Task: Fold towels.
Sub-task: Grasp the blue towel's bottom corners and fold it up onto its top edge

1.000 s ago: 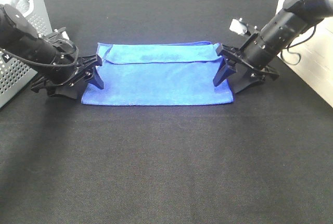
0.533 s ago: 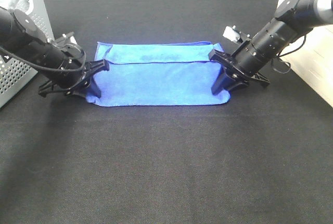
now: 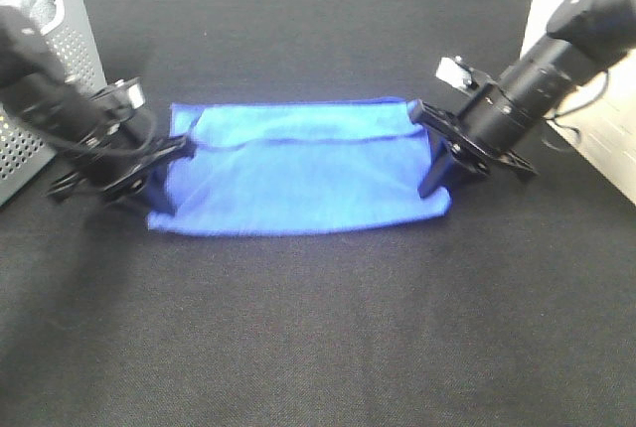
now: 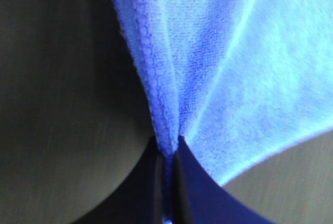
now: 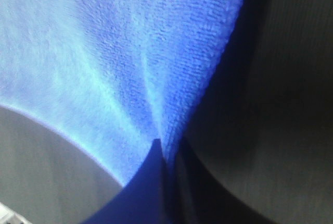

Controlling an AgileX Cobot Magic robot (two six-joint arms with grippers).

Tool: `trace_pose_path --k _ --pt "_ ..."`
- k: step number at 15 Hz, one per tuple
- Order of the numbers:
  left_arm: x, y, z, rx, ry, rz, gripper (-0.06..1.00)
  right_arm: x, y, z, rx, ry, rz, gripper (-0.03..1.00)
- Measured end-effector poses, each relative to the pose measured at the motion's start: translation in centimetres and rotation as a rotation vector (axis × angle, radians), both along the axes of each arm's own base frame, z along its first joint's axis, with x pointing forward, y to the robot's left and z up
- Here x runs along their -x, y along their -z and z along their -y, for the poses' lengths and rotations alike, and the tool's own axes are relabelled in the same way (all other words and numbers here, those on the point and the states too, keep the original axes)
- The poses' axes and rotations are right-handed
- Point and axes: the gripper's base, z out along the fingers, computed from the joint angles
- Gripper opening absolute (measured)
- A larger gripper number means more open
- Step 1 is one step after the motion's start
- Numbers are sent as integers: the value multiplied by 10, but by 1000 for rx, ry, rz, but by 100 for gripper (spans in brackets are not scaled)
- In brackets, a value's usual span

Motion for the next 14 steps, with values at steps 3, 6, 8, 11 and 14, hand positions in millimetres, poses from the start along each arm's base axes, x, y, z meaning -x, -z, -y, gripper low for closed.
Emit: trace_pose_path --k 3,6,8,11,14 --pt "37 -10 -8 -23 14 -30 1 38 2 6 31 8 -28 0" --pt "48 -20 -10 -24 10 -8 1 54 9 8 55 6 -30 0" --pt "43 -28 -12 -32 -17 67 1 51 7 7 50 -6 0 0" --pt "31 -32 -15 -58 -84 199 1 29 -10 5 38 -24 111 0" --pt "17 -35 -19 -78 -167 320 1 -9 -40 1 31 -8 278 0"
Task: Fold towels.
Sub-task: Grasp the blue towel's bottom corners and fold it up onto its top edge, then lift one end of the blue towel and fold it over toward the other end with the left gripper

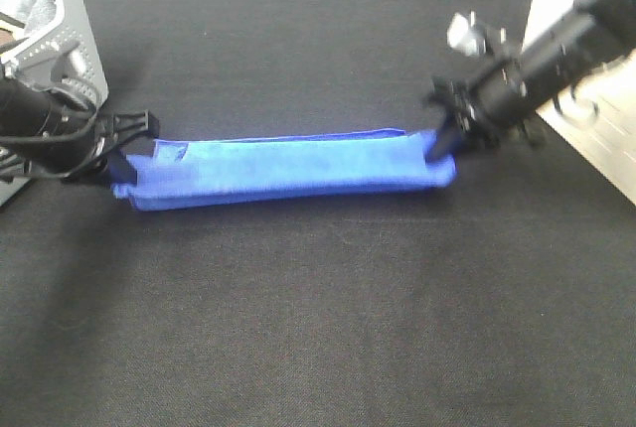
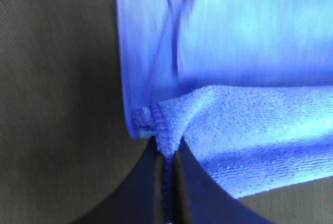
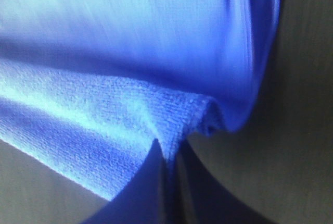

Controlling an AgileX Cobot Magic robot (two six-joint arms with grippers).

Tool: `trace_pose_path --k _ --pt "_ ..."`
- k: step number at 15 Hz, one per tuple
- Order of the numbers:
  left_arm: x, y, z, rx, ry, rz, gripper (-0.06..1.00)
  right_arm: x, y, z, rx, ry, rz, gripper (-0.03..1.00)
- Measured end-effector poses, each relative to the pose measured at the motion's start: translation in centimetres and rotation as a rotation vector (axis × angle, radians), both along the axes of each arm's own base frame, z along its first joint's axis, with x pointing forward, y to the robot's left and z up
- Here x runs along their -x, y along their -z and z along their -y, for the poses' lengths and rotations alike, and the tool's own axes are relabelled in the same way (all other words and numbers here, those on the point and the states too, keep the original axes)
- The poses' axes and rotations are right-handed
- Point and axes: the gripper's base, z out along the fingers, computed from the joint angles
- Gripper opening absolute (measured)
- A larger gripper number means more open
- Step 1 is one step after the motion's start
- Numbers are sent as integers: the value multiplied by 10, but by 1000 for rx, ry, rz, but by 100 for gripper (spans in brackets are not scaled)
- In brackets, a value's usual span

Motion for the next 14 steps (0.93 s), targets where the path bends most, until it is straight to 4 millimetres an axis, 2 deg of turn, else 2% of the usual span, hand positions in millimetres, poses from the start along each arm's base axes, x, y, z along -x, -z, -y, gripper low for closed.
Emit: trace_pose_path --k 1,5,7,9,10,11,12,13,14 --pt "-8 0 1 -2 -4 18 1 -13 -4 -2 -6 1 30 0" --pt "-52 9 8 3 -5 61 1 -54 22 -6 4 -8 13 0" --pt "-71 20 13 11 4 53 1 -66 36 -6 20 -3 9 0" --pt "-81 31 17 26 29 11 3 -69 45 -6 25 -3 -3 2" --pt "-83 37 19 33 42 -16 15 -69 47 -6 27 -3 -8 10" --pt "-83 37 20 36 48 -25 31 -68 46 -6 22 5 -20 32" --pt "-83 37 20 36 48 -25 31 -68 46 -6 22 5 -20 32" --pt "-84 35 20 39 52 -23 48 -67 46 -7 17 6 -40 54" --pt "-86 32 21 43 56 -19 63 -65 46 -7 8 10 -63 72"
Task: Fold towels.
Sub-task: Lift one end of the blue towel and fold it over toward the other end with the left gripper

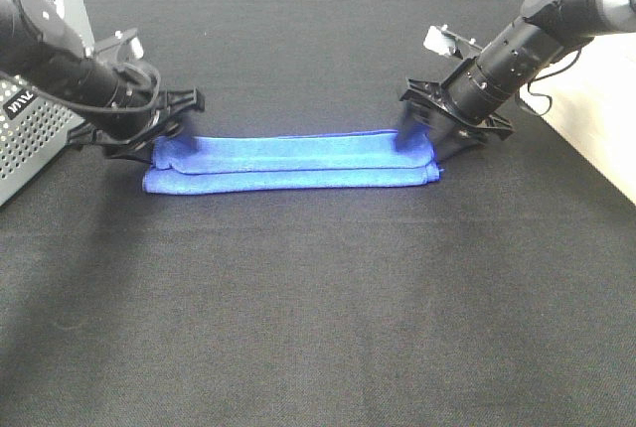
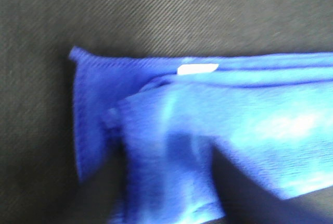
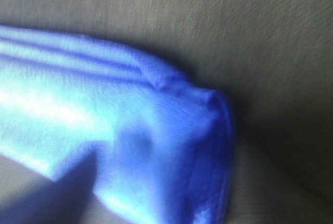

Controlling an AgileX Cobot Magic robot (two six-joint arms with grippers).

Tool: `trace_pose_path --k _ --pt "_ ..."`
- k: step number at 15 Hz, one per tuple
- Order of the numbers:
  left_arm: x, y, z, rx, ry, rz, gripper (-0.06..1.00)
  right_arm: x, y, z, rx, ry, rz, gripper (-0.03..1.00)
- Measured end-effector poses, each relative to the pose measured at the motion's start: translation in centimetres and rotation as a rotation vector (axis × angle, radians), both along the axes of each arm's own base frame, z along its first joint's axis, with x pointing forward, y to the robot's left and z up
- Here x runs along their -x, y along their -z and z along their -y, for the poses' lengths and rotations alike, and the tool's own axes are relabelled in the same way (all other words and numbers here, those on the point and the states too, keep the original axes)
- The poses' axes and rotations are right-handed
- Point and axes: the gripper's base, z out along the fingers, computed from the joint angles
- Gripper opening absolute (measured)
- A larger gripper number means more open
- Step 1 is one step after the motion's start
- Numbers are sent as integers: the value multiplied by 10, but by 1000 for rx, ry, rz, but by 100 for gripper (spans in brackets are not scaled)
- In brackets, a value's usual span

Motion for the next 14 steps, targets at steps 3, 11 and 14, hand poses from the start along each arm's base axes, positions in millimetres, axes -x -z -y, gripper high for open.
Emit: trace_pose_path --k 3,11,14 --pt "0 -19 -2 10 -9 23 74 6 -18 -1 -6 -40 -20 87" --pt "1 8 -22 24 -62 -114 75 13 -33 0 -1 -67 -60 88" --pt "-2 18 -10 19 -20 -97 75 13 -33 0 -1 -64 -58 88"
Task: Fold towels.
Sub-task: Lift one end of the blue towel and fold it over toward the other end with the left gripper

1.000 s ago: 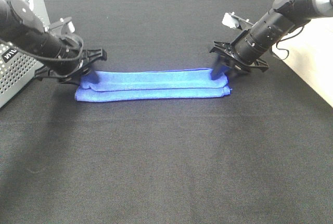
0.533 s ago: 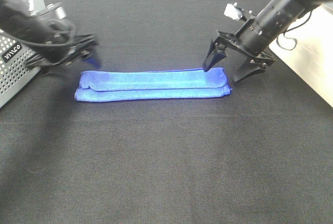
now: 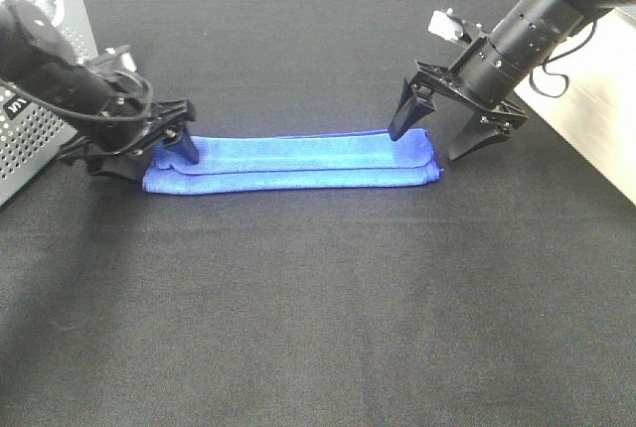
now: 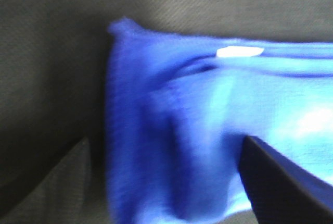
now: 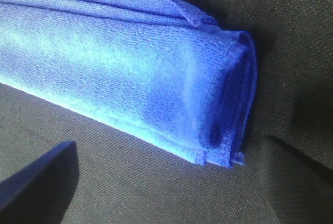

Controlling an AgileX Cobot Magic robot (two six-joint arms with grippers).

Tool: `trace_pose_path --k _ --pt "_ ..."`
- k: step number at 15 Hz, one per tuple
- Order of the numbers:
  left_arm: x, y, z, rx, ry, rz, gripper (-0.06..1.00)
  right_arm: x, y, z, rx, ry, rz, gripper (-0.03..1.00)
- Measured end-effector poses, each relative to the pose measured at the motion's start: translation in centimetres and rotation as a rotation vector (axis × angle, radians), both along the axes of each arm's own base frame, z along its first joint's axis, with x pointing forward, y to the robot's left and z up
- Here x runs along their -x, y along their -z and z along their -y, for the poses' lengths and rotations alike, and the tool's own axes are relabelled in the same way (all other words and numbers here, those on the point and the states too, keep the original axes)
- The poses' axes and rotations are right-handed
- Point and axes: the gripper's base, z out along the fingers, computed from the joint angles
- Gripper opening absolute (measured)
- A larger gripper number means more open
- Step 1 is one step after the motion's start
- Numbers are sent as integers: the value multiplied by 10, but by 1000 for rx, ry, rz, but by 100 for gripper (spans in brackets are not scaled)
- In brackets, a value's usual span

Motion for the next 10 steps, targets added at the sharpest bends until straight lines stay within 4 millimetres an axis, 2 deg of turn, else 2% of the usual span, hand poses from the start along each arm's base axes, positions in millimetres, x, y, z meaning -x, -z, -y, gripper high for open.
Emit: trace_pose_path --k 1,2,3,5,6,8,10 --pt "-2 0 1 7 -9 5 72 0 0 0 1 2 3 88" --pt "-3 2 2 16 -20 7 64 0 0 0 1 2 3 88" --pt "-3 4 3 22 -25 4 50 0 0 0 1 3 4 88" --pt "-2 8 5 25 -25 -9 12 0 0 0 1 4 3 88" --pt "-2 8 5 26 -24 -11 7 0 0 0 0 7 2 88" --pt "-1 4 5 22 -13 -18 7 0 0 0 0 9 1 88" --pt "3 -16 1 -21 3 -14 7 0 0 0 0 9 1 88"
